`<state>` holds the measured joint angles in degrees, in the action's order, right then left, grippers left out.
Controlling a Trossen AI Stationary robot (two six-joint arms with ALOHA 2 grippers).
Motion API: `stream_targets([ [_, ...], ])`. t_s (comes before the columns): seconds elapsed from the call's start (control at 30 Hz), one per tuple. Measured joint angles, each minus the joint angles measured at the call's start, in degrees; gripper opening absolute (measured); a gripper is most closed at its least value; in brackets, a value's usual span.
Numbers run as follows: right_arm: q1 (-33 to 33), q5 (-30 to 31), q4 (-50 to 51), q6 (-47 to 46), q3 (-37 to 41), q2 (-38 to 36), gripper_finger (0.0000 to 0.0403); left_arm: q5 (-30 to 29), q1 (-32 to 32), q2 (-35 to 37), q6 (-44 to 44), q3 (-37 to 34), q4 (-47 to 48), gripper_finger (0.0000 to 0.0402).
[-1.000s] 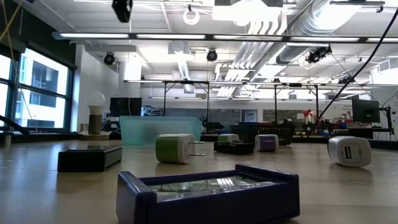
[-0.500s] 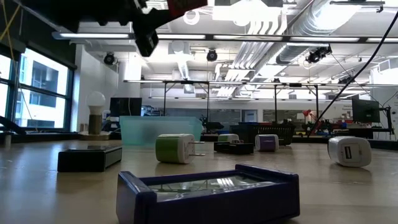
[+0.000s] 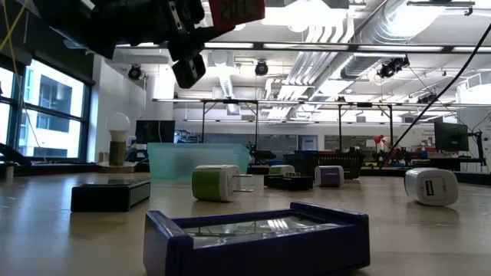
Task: Pick & Place Office items
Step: Put the red digital clock into the black bin
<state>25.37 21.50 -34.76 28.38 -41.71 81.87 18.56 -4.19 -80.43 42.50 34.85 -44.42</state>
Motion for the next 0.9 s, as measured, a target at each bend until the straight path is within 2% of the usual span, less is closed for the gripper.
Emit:
stream_targets([
  [0.23, -3.5, -3.5, 0.3, -0.3, 0.0, 1.0, 0.0365, 0.9, -0.1, -2.0, 0.0, 2.8, 0.2, 0.0155],
  [0.5, -4.4, -6.7, 0.0, -0.3, 0.0, 2.7, 0.0355, 3.2, 0.0, -5.5, 0.0, 5.8, 0.2, 0.0155],
  [0.67, -4.4, -6.9, 0.3, -0.2, 0.0, 2.8, 0.0315, 4.0, 0.0, -6.1, -0.2, 6.5, 0.0, 0.0155],
  [0.9, -4.4, -8.4, 0.2, -0.1, 0.0, 2.8, 0.022, 4.6, 0.0, -6.6, -0.1, 6.5, 0.7, 0.0155],
])
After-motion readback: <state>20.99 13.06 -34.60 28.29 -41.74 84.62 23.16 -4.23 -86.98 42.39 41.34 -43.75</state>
